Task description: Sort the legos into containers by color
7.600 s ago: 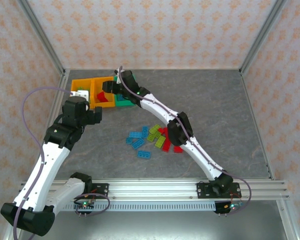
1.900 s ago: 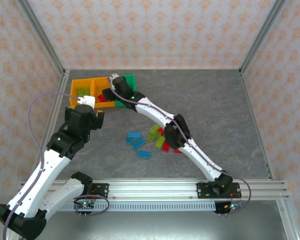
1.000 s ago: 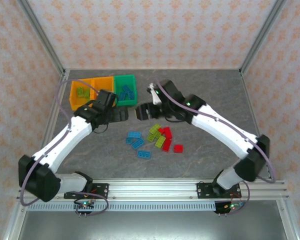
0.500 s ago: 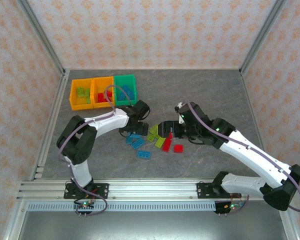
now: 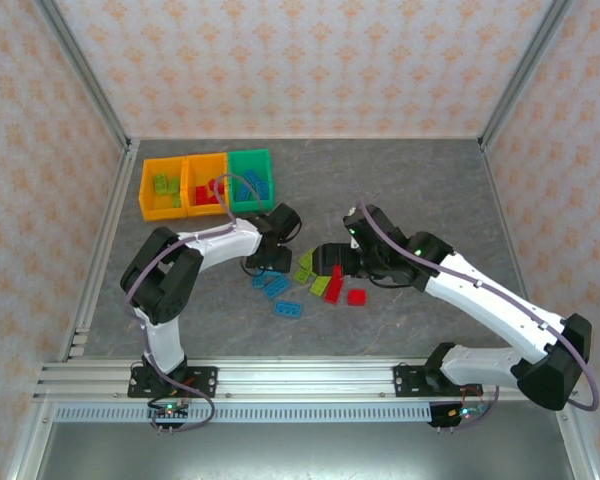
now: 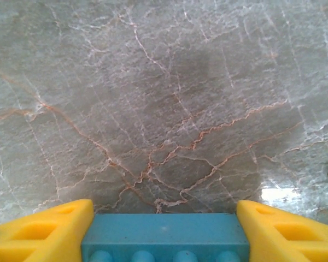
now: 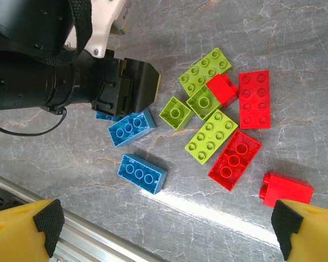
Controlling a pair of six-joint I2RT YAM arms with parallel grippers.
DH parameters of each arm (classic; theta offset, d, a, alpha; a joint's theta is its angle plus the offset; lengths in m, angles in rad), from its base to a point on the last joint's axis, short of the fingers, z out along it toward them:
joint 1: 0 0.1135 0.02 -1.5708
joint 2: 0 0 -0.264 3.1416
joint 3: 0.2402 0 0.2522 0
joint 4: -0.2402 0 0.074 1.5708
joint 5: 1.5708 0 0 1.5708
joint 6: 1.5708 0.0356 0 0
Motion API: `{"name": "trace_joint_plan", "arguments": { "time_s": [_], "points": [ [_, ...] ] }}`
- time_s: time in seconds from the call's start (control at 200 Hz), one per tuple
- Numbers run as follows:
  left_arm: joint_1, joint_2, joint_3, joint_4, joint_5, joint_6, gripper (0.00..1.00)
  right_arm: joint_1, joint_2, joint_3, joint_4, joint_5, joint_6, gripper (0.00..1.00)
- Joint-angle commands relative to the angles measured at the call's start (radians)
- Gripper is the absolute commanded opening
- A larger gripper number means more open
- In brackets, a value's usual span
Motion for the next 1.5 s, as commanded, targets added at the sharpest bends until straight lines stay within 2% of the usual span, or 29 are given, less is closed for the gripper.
{"name": "trace_joint_plan", "arguments": {
  "time_s": [0.0, 0.21, 0.41, 0.601, 0.716, 0.856, 0.971, 1.176, 1.326, 1.496],
  "points": [
    [0.013, -0.1, 0.002, -0.001, -0.005, -0.01, 0.57, -0.004, 0.001, 0.036, 0.005, -0.011, 0.019, 0.99],
    [0.126, -0.183, 0.129, -0.022, -0.102, 0.038, 0.55, -0.004, -0.009, 0.033, 0.014, 0.006, 0.027, 0.99],
    [0.251, -0.04, 0.359, 0.02, -0.233, 0.103, 0.58, -0.004, -0.02, 0.019, 0.018, 0.021, 0.035, 0.99],
    [0.341, 0.201, 0.675, -0.041, -0.175, 0.123, 0.65, -0.004, -0.045, 0.006, 0.026, 0.039, 0.055, 0.99],
    [0.357, 0.33, 0.91, -0.147, -0.166, 0.158, 0.79, -0.005, -0.065, 0.0, 0.025, 0.049, 0.062, 0.99],
    [0.361, 0.374, 1.055, -0.226, -0.148, 0.174, 0.85, -0.004, -0.094, -0.018, 0.029, 0.066, 0.077, 0.99],
    [0.355, 0.273, 0.974, -0.214, -0.086, 0.138, 0.86, -0.004, -0.097, -0.033, 0.041, 0.076, 0.082, 0.99],
    [0.288, -0.113, 0.51, -0.062, 0.011, 0.06, 0.85, -0.004, -0.07, -0.047, 0.062, 0.119, 0.082, 0.99],
    [0.145, -0.305, 0.264, -0.036, 0.026, 0.086, 0.85, -0.004, -0.05, -0.081, 0.068, 0.206, 0.093, 0.99],
    [-0.034, -0.341, 0.118, -0.032, 0.042, 0.103, 0.85, -0.013, -0.033, -0.125, 0.092, 0.25, 0.107, 0.99]
  ]
}}
